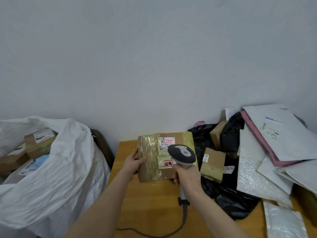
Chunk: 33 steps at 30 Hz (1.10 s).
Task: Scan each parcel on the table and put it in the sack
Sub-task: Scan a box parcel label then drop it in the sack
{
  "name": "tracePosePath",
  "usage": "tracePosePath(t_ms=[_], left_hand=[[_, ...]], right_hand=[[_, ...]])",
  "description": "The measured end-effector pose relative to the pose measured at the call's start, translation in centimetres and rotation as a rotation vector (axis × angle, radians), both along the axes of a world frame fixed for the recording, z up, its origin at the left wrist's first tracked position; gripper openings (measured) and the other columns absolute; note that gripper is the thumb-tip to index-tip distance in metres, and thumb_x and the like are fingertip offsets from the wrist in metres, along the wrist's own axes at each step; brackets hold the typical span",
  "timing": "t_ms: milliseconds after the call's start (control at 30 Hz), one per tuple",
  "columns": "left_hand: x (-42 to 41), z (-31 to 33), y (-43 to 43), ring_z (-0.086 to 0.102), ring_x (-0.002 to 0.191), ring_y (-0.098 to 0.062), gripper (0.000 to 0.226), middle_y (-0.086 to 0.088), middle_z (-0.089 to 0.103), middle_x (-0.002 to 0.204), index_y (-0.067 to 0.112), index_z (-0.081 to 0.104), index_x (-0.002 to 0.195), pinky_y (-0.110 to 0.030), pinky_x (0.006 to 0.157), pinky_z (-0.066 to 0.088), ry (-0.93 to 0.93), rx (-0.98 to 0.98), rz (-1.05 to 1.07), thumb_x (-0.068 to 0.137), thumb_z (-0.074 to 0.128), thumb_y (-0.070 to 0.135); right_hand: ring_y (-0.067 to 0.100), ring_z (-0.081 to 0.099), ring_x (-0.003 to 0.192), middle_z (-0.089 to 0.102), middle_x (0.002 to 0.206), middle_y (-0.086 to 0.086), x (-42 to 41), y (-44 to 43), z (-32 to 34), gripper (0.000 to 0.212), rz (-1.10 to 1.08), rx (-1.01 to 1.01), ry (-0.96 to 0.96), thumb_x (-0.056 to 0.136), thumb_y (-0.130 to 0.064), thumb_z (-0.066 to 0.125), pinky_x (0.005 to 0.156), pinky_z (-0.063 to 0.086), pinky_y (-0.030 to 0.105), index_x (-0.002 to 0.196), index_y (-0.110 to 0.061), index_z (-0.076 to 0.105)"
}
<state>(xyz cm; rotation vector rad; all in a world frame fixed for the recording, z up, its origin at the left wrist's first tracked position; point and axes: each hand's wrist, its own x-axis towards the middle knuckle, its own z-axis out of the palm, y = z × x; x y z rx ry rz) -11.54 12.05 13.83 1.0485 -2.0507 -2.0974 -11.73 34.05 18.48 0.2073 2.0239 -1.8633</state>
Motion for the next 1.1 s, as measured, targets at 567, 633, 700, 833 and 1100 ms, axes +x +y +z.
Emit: tracePosePath(t_ms=[567,633,700,833,1100], left_hand=[[2.7,1.8,-2.5,0.060,0.092,-0.017,0.071,0.001,0.062,0.107,0.028,0.038,0.146,-0.033,0.065,0.047,0.062,-0.050,0.014,0.084,0.072,0.017],[2.7,1.9,-3.5,0.060,0.093,-0.017,0.071,0.000,0.062,0.110,0.027,0.038,0.146,-0.037,0.071,0.048,0.071,-0.048,0.005,0.084,0.072,0.016],[2.8,2.0,-4.7,0.059,0.094,-0.018,0.071,-0.003,0.061,0.113,0.026,0.037,0.146,-0.039,0.078,0.048,0.079,-0.049,-0.006,0.085,0.071,0.015],[3.4,1.9,-8.0,0.059,0.094,-0.019,0.073,-0.003,0.060,0.115,0.026,0.034,0.147,-0.040,0.081,0.049,0.088,-0.052,-0.029,0.085,0.071,0.015],[4.8,1.5,-13.7,0.063,0.094,-0.019,0.071,-0.008,0.060,0.122,0.022,0.037,0.147,-0.028,0.066,0.051,0.103,-0.020,-0.107,0.084,0.071,0.014]], right_hand=[[0.018,0.050,0.042,0.055,0.046,0.005,2.1,-2.4,1.0,0.031,0.040,0.026,0.064,0.083,-0.009,0.065,0.052,0.042,0.029,0.053,-0.007,0.057],[0.021,0.051,0.046,0.056,0.047,0.006,2.2,-3.5,1.2,0.034,0.033,0.031,0.078,0.083,-0.010,0.065,0.056,0.044,0.031,0.050,-0.009,0.057],[0.023,0.050,0.046,0.055,0.046,0.007,2.4,-4.8,1.4,0.039,0.030,0.043,0.087,0.082,-0.010,0.065,0.058,0.044,0.033,0.045,-0.010,0.055],[0.020,0.048,0.042,0.053,0.042,0.004,3.2,-8.2,1.7,0.040,0.017,0.073,0.089,0.082,-0.010,0.064,0.055,0.044,0.032,0.043,-0.011,0.053],[0.012,0.051,0.038,0.059,0.047,0.003,6.5,-14.4,2.2,0.022,-0.041,-0.008,0.053,0.084,-0.010,0.067,0.044,0.043,0.025,0.063,-0.006,0.062]])
